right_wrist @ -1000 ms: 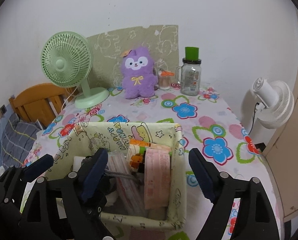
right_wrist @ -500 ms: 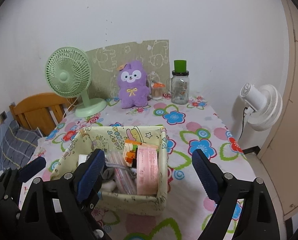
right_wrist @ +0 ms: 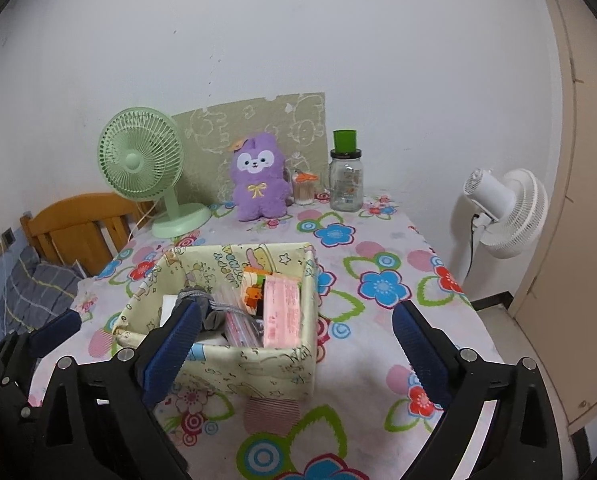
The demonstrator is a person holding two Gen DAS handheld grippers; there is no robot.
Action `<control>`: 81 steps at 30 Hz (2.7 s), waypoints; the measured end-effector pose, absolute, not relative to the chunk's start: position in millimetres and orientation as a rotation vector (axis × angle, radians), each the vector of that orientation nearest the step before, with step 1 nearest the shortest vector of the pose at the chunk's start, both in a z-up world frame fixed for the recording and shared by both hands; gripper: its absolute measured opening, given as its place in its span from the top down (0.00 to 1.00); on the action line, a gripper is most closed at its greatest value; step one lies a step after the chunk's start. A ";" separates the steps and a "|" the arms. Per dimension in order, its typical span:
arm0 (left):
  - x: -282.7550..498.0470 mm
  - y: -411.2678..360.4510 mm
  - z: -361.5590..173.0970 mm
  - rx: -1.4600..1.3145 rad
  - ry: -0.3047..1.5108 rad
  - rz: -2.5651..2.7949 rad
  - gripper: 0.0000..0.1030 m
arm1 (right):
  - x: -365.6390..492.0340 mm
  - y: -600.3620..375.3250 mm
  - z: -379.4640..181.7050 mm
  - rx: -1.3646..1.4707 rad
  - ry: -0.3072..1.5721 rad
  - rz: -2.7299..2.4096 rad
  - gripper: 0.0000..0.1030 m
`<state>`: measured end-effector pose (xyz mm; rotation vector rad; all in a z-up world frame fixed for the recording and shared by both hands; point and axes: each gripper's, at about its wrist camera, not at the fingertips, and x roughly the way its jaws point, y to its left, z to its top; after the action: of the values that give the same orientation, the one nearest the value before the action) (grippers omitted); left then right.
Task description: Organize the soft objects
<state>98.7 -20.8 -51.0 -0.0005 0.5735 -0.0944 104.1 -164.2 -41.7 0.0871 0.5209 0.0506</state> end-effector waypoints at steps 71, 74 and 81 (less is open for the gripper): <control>40.8 8.2 -5.5 -0.047 0.411 -0.072 0.00 | 35.2 -181.3 -4.1 0.069 0.370 -0.010 0.01; 40.5 8.0 -5.4 -0.047 0.411 -0.074 0.00 | 35.3 -181.0 -4.0 0.069 0.370 -0.012 0.01; 42.6 8.3 -5.8 -0.052 0.412 -0.082 0.00 | 35.5 -181.1 -4.0 0.066 0.364 -0.013 0.01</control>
<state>42.6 8.3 -5.8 -0.0519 0.4115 -0.0824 35.5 -181.1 -4.0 0.0660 0.3637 -0.0129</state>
